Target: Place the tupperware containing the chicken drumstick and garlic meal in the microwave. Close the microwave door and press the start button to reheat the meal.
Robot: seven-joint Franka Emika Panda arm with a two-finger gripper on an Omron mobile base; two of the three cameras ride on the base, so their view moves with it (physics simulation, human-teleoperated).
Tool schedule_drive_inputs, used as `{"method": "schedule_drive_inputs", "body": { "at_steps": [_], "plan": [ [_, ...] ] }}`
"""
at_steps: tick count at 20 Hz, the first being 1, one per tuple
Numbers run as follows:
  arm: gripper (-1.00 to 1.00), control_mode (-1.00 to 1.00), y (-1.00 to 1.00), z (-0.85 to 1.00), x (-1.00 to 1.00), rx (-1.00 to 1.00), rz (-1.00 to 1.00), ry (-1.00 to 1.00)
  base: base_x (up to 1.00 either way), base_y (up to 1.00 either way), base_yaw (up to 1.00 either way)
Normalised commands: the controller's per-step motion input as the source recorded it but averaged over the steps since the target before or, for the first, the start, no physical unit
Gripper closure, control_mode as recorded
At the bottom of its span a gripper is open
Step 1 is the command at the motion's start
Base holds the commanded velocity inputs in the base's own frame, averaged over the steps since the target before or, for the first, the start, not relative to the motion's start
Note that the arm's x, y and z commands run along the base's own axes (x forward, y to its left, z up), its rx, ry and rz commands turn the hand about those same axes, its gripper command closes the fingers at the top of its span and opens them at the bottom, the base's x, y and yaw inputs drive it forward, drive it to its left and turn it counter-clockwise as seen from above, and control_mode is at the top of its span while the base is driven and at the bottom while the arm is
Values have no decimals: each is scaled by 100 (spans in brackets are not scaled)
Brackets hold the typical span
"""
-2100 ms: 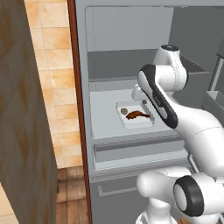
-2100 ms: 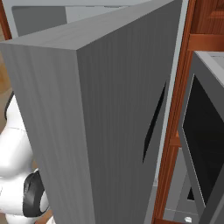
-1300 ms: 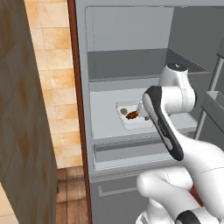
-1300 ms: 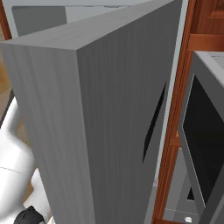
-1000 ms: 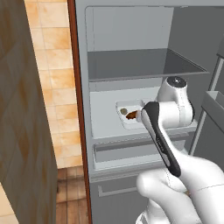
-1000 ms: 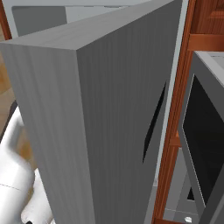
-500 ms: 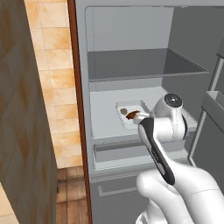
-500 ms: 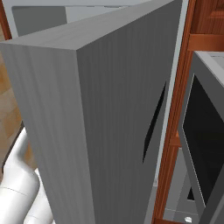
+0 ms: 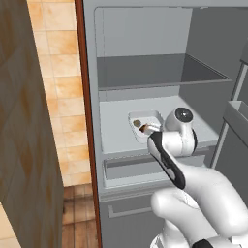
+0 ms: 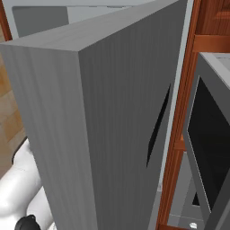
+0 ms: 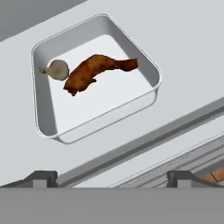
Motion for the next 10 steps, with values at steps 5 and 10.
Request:
{"method": "schedule_drive_inputs", "body": {
  "at_steps": [5, 10],
  "plan": [
    [-100, -100, 0, -4, 49, 7, -4, 1, 0, 0, 0],
    [-100, -100, 0, -8, 38, 7, -1, 1, 0, 0, 0]
  ]
}}
